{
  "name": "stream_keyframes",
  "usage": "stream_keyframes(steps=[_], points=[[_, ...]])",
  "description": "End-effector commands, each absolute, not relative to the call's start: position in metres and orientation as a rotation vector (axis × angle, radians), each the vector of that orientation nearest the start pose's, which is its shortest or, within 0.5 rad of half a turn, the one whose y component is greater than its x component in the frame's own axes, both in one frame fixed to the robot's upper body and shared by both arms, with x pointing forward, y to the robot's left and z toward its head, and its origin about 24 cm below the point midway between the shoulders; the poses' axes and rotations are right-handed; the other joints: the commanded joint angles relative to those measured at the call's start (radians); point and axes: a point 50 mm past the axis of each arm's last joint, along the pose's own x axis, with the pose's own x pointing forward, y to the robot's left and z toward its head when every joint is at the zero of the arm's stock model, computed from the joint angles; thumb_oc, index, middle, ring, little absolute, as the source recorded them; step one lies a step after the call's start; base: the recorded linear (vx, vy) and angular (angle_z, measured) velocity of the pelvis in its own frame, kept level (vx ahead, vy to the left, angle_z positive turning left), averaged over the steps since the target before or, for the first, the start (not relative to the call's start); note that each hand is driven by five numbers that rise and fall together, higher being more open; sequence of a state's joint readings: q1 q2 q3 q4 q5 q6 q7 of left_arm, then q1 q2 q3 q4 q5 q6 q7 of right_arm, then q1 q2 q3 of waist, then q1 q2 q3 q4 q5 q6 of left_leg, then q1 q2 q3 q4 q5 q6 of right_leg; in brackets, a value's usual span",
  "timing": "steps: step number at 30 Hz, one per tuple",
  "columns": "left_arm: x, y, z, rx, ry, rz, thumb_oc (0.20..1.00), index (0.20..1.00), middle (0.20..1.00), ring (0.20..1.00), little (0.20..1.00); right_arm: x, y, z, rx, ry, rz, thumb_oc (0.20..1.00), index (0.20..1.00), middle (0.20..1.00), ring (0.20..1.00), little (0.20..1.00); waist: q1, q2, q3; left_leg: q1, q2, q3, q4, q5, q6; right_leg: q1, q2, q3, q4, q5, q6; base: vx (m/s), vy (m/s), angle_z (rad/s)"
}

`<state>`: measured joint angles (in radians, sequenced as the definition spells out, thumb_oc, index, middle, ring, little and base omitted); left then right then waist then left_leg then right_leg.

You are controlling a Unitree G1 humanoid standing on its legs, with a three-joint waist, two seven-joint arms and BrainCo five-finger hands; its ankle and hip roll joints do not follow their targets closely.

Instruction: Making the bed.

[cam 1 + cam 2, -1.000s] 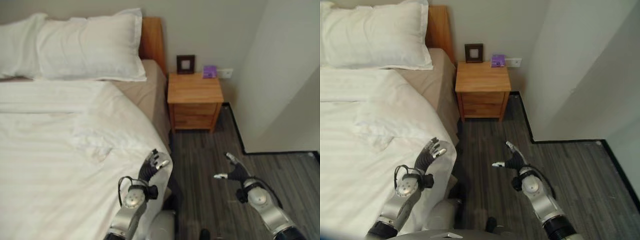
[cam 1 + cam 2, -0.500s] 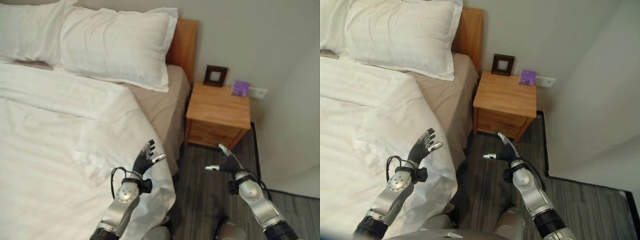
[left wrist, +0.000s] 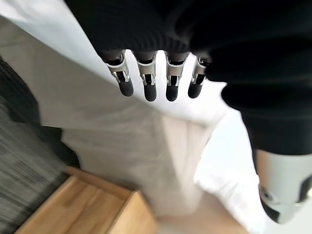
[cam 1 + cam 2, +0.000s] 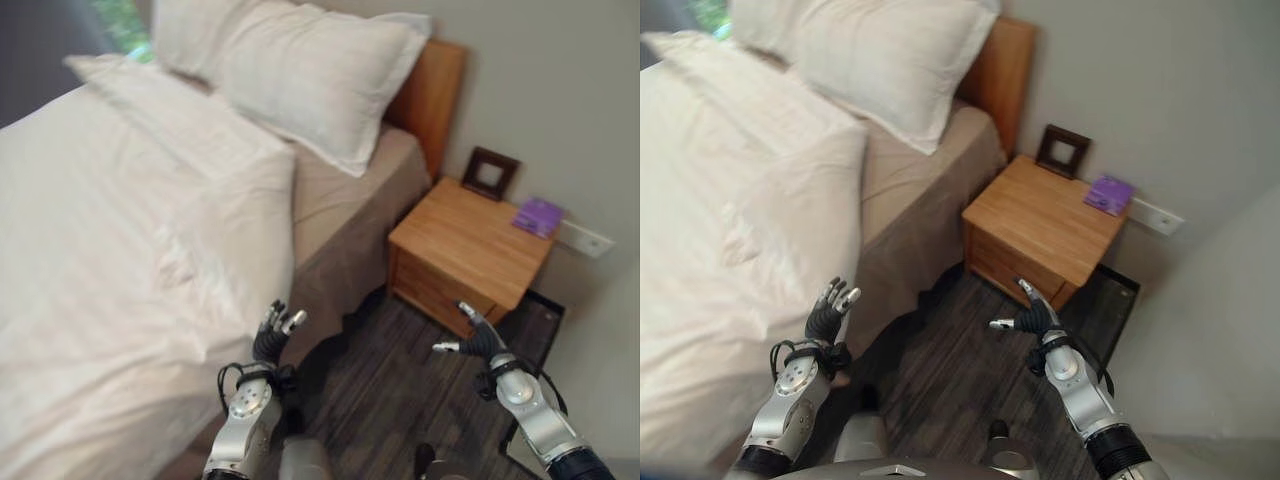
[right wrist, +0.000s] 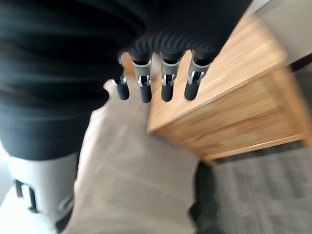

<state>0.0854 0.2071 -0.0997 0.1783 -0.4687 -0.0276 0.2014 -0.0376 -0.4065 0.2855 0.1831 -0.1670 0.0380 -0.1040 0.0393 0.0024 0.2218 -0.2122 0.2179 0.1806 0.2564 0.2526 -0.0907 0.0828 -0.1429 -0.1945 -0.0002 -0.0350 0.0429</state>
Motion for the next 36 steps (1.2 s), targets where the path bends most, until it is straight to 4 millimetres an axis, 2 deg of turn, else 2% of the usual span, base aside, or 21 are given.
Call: stream_keyframes(steps=[1,2,3,6,8,10,11,13,14,15,16,18,20,21,22,24,25,27,29,33,36], points=[[0.239,0.224,0.039,-0.188,-0.005,0.261,1.0,1.0,1.0,1.0,1.0,0.275,-0.155,0.05,-0.532,-0.06,0.178,1.0,1.0,1.0,1.0,1.0,0.014,-0.007,-0.016,0.082,-0.068,0.096,-0.002,-0.228,0.002,0.101,-0.087,-0.016,-0.084,-0.019,0.085,0.04,-0.36,0.98],[0.238,0.225,0.037,-0.191,0.001,0.264,1.0,1.0,1.0,1.0,1.0,0.276,-0.156,0.051,-0.537,-0.059,0.17,1.0,1.0,1.0,1.0,1.0,0.016,-0.008,-0.026,0.072,-0.096,0.133,-0.005,-0.24,0.019,0.102,-0.072,-0.038,-0.084,-0.028,0.079,0.18,-0.341,1.22],[0.236,0.232,0.032,-0.192,0.024,0.303,1.0,1.0,1.0,1.0,1.0,0.277,-0.158,0.053,-0.545,-0.062,0.158,1.0,1.0,1.0,1.0,1.0,0.02,0.001,-0.041,0.088,-0.112,0.233,-0.041,-0.251,0.033,0.124,-0.038,-0.085,-0.082,-0.062,0.069,0.08,-0.187,1.15],[0.236,0.233,0.027,-0.209,0.052,0.324,1.0,1.0,1.0,1.0,1.0,0.277,-0.155,0.052,-0.497,-0.053,0.144,1.0,1.0,1.0,1.0,1.0,0.023,0.002,-0.048,0.097,-0.111,0.313,-0.079,-0.235,0.05,0.149,-0.019,-0.143,-0.082,-0.08,0.064,0.13,-0.088,0.88],[0.234,0.235,0.02,-0.206,0.086,0.338,1.0,1.0,1.0,1.0,1.0,0.277,-0.15,0.049,-0.416,-0.033,0.147,1.0,1.0,1.0,1.0,1.0,0.034,-0.005,-0.061,0.122,-0.13,0.289,-0.18,-0.206,0.046,0.174,-0.012,-0.199,-0.078,-0.091,0.077,0.18,0.004,0.81],[0.23,0.241,0.01,-0.201,0.133,0.374,1.0,1.0,1.0,1.0,1.0,0.277,-0.144,0.048,-0.398,-0.03,0.168,1.0,1.0,1.0,1.0,1.0,0.047,-0.012,-0.069,0.132,-0.156,0.258,-0.22,-0.182,0.065,0.166,-0.016,-0.242,-0.056,-0.067,0.085,0.18,0.061,0.65],[0.229,0.241,0.007,-0.199,0.149,0.379,1.0,1.0,1.0,1.0,1.0,0.278,-0.142,0.048,-0.398,-0.03,0.171,1.0,1.0,1.0,1.0,1.0,0.055,-0.031,-0.075,0.149,-0.163,0.228,-0.238,-0.194,0.054,0.172,-0.031,-0.237,-0.024,-0.073,0.097,0.14,0.057,0.48],[0.227,0.247,0.006,-0.175,0.167,0.4,1.0,1.0,1.0,1.0,1.0,0.281,-0.139,0.052,-0.431,-0.052,0.181,1.0,1.0,1.0,1.0,1.0,0.071,-0.05,-0.073,0.179,-0.173,0.234,-0.288,-0.193,0.091,0.109,-0.056,-0.246,0.119,-0.014,0.122,0.15,0.066,0.41],[0.226,0.248,0.006,-0.175,0.167,0.4,1.0,1.0,1.0,1.0,1.0,0.281,-0.139,0.052,-0.431,-0.052,0.181,1.0,1.0,1.0,1.0,1.0,0.072,-0.051,-0.074,0.181,-0.175,0.235,-0.292,-0.192,0.093,0.105,-0.06,-0.244,0.127,-0.018,0.124,0.24,0.115,0.54],[0.226,0.252,0.006,-0.14,0.172,0.413,1.0,1.0,1.0,1.0,1.0,0.283,-0.143,0.053,-0.464,-0.051,0.149,1.0,1.0,1.0,1.0,1.0,0.066,-0.07,-0.064,0.226,-0.188,0.23,-0.322,-0.218,0.115,0.037,-0.108,-0.226,0.314,0.079,0.194,0.23,0.11,0.5],[0.228,0.253,0.008,-0.125,0.168,0.412,1.0,1.0,1.0,1.0,1.0,0.285,-0.147,0.055,-0.501,-0.054,0.131,1.0,1.0,1.0,1.0,1.0,0.064,-0.075,-0.06,0.238,-0.193,0.216,-0.326,-0.225,0.123,0.014,-0.125,-0.214,0.394,0.135,0.213,0.3,0.103,0.43],[0.234,0.254,0.019,-0.119,0.12,0.416,1.0,1.0,1.0,1.0,1.0,0.288,-0.156,0.06,-0.54,-0.065,0.07,1.0,1.0,1.0,1.0,1.0,0.046,-0.065,-0.043,0.265,-0.171,0.18,-0.339,-0.236,0.123,-0.058,-0.123,-0.174,0.518,0.175,0.219,0.18,0.021,0.49],[0.236,0.256,0.027,-0.13,0.084,0.426,1.0,1.0,1.0,1.0,1.0,0.29,-0.162,0.065,-0.555,-0.077,0.043,1.0,1.0,1.0,1.0,1.0,0.048,-0.058,-0.04,0.271,-0.159,0.167,-0.344,-0.239,0.12,-0.088,-0.138,-0.182,0.526,0.181,0.217,0.19,-0.02,0.89],[0.239,0.258,0.04,-0.18,0.014,0.446,1.0,1.0,1.0,1.0,1.0,0.298,-0.17,0.078,-0.604,-0.117,-0.016,1.0,1.0,1.0,1.0,1.0,0.055,-0.068,-0.028,0.285,-0.156,0.131,-0.344,-0.246,0.105,-0.112,-0.174,-0.186,0.48,0.148,0.203,0.32,-0.122,0.72],[0.242,0.261,0.051,-0.182,-0.034,0.451,1.0,1.0,1.0,1.0,1.0,0.306,-0.172,0.09,-0.636,-0.152,-0.025,1.0,1.0,1.0,1.0,1.0,0.058,-0.072,-0.021,0.281,-0.146,0.106,-0.344,-0.241,0.088,-0.123,-0.169,-0.182,0.406,0.134,0.189,0.3,-0.212,0.57],[0.247,0.265,0.059,-0.198,-0.07,0.464,1.0,1.0,1.0,1.0,1.0,0.32,-0.167,0.118,-0.639,-0.247,-0.039,1.0,1.0,1.0,1.0,1.0,0.061,-0.09,-0.008,0.284,-0.132,0.06,-0.344,-0.242,0.056,-0.134,-0.144,-0.138,0.261,0.086,0.165,0.24,-0.236,0.54],[0.25,0.265,0.058,-0.212,-0.066,0.466,1.0,1.0,1.0,1.0,1.0,0.326,-0.163,0.129,-0.645,-0.288,-0.038,1.0,1.0,1.0,1.0,1.0,0.057,-0.097,-0.006,0.287,-0.126,0.031,-0.344,-0.245,0.042,-0.134,-0.107,-0.09,0.155,0.057,0.148,0.31,-0.248,0.68],[0.256,0.267,0.059,-0.208,-0.062,0.461,1.0,1.0,1.0,1.0,1.0,0.337,-0.159,0.149,-0.715,-0.354,-0.058,1.0,1.0,1.0,1.0,1.0,0.054,-0.108,0.0,0.294,-0.122,-0.027,-0.344,-0.256,0.021,-0.138,-0.07,0.017,0.011,0.072,0.14,0.31,-0.244,0.9],[0.263,0.268,0.066,-0.184,-0.083,0.437,1.0,1.0,1.0,1.0,1.0,0.347,-0.156,0.17,-0.811,-0.413,-0.078,1.0,1.0,1.0,1.0,1.0,0.058,-0.111,0.0,0.29,-0.11,-0.077,-0.344,-0.261,0.004,-0.166,-0.091,0.09,-0.051,0.119,0.152,0.27,-0.257,1.1],[0.263,0.276,0.075,-0.147,-0.127,0.424,1.0,1.0,1.0,1.0,1.0,0.371,-0.164,0.193,-0.967,-0.422,-0.131,1.0,1.0,1.0,1.0,1.0,0.074,-0.125,0.004,0.314,-0.115,-0.128,-0.344,-0.279,-0.009,-0.16,-0.122,0.087,-0.061,0.176,0.17,0.22,-0.178,1.1],[0.253,0.292,0.075,-0.151,-0.145,0.475,1.0,1.0,1.0,1.0,1.0,0.388,-0.181,0.199,-1.075,-0.335,-0.159,1.0,1.0,1.0,1.0,1.0,0.103,-0.105,-0.004,0.292,-0.11,-0.162,-0.344,-0.271,-0.025,-0.142,-0.114,0.05,-0.085,0.166,0.161,0.16,-0.176,0.81]])
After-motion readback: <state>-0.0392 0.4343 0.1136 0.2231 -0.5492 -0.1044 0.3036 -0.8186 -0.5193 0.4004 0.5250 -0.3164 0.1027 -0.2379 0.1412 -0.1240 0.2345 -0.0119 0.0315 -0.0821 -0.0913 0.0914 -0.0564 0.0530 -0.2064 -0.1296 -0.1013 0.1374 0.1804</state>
